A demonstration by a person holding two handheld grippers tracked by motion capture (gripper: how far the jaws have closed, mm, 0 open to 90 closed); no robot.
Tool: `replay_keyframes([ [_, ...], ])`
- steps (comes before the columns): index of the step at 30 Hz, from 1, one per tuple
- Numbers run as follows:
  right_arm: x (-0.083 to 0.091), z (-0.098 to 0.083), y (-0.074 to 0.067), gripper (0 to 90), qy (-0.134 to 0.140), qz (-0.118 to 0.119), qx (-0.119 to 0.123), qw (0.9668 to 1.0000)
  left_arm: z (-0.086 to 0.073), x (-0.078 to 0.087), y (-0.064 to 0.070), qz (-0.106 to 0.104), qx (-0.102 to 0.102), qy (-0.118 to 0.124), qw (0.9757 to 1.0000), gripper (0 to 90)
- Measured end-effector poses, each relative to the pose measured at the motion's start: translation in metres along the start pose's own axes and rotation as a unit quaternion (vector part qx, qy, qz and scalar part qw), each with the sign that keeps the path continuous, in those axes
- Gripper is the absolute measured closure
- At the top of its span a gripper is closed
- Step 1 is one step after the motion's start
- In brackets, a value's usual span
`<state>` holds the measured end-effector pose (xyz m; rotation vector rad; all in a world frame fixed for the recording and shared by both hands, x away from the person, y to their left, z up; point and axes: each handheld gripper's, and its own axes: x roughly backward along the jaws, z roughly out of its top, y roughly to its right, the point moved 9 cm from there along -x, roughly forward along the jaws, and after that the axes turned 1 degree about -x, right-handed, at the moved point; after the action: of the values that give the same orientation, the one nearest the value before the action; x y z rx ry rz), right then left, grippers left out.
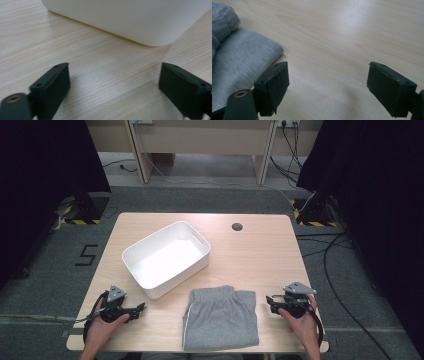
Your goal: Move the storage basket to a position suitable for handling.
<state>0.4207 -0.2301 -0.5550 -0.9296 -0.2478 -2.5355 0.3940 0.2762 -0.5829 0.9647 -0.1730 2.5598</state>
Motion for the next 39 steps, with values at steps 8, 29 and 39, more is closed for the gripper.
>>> replay_keyframes([
  [8, -0.004, 0.033, -0.011, 19.5, 0.018, 0.011, 0.014, 0.9997, 0.000, 0.002, 0.011, -0.023, -0.005, 0.003, 0.9997, 14.6],
  [29, -0.041, 0.107, -0.059, 24.9, 0.048, 0.075, 0.051, 0.9947, 0.021, 0.012, 0.033, -0.043, -0.013, 0.039, 0.9982, 14.6],
  [39, -0.062, 0.140, -0.076, 26.2, 0.053, 0.098, 0.057, 0.9921, 0.032, 0.011, 0.037, -0.039, -0.017, 0.045, 0.9980, 14.6],
])
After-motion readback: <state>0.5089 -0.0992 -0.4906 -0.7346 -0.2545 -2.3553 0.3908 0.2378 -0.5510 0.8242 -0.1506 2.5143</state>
